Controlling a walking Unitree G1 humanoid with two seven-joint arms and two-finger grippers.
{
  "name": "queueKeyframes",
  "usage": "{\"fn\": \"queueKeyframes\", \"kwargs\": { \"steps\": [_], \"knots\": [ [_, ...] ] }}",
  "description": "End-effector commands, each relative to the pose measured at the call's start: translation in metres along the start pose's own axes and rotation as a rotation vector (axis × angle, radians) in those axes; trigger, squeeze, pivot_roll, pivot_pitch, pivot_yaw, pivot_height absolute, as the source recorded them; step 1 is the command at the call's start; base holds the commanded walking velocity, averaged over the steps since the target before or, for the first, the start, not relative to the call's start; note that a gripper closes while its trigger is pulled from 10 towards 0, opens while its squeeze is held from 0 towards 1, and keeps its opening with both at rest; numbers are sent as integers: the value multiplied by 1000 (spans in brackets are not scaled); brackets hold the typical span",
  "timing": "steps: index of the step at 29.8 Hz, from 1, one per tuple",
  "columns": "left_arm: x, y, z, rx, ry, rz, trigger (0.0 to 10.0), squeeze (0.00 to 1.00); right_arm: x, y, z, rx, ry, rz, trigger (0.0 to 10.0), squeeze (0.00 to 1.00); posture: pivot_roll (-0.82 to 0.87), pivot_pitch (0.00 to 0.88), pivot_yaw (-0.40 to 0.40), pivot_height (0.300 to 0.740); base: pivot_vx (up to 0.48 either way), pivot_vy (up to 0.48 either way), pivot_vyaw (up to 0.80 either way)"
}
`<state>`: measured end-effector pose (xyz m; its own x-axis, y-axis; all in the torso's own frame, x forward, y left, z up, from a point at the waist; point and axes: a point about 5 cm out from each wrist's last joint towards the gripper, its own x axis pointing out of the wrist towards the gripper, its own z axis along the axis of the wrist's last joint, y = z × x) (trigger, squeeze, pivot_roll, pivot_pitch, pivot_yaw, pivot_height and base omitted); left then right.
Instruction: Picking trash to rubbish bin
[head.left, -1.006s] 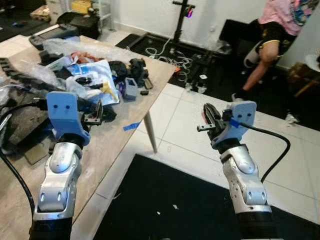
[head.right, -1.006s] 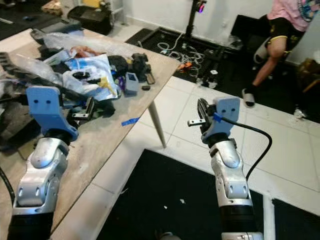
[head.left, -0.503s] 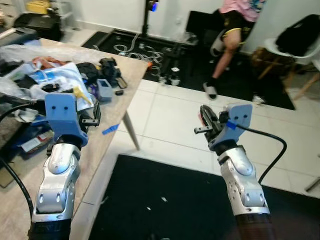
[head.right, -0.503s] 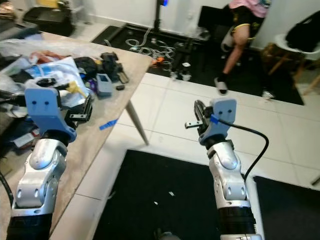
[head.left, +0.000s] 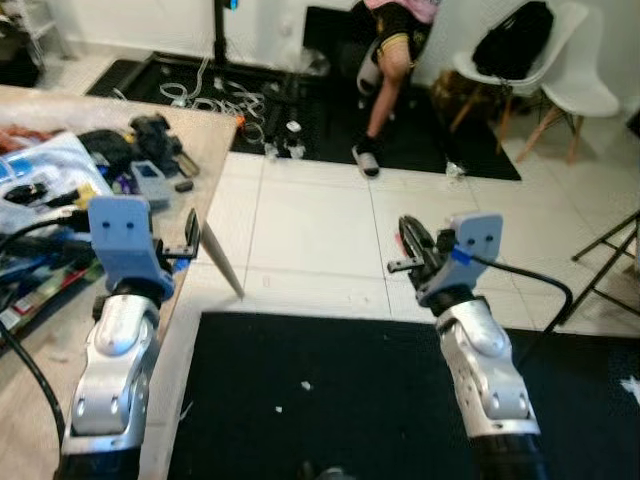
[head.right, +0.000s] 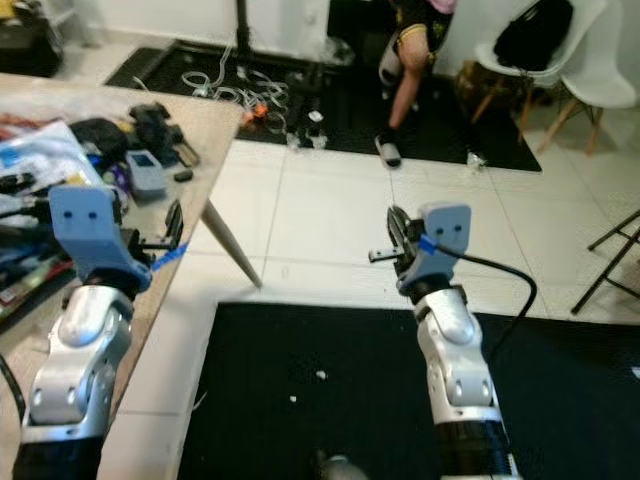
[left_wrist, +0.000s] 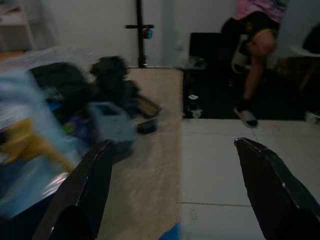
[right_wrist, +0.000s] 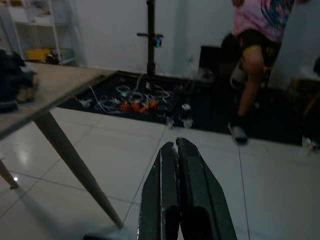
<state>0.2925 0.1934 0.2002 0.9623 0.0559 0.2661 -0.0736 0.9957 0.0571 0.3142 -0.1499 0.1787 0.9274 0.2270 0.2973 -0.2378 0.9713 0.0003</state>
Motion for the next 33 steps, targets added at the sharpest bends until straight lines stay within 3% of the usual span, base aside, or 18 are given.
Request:
{"fn": "queueKeyframes", "kwargs": {
  "steps": [1, 9, 13, 19, 28, 33],
  "knots": [
    [-1, -3, 0, 23, -9, -22, 10000, 0, -2, -3, -1, -7, 0, -13, 10000, 0, 7, 144, -51, 740, 0, 0, -525],
    [0, -4, 0, 40, -9, -37, 10000, 0, -4, -4, -4, 0, 6, -21, 10000, 0, 28, 131, -34, 740, 0, 0, -523],
    [1, -13, 2, 44, -5, -95, 10000, 0, -9, -7, -9, 1, 10, -41, 10000, 0, 63, 125, 11, 740, 0, 0, -527],
    [2, -15, -2, 55, 4, -132, 10000, 0, -13, -6, -11, 7, 5, -73, 10000, 0, 68, 116, 53, 740, 0, 0, -523],
    [1, -15, -10, 70, 22, -160, 10000, 0, -21, -5, -14, -2, 14, -80, 10000, 0, 37, 115, 64, 740, 0, 0, -525],
    [-1, -25, -14, 63, 24, -197, 10000, 0, -25, -11, -12, -19, 16, -83, 10000, 0, 17, 119, 71, 740, 0, 0, -525]
  ]
}}
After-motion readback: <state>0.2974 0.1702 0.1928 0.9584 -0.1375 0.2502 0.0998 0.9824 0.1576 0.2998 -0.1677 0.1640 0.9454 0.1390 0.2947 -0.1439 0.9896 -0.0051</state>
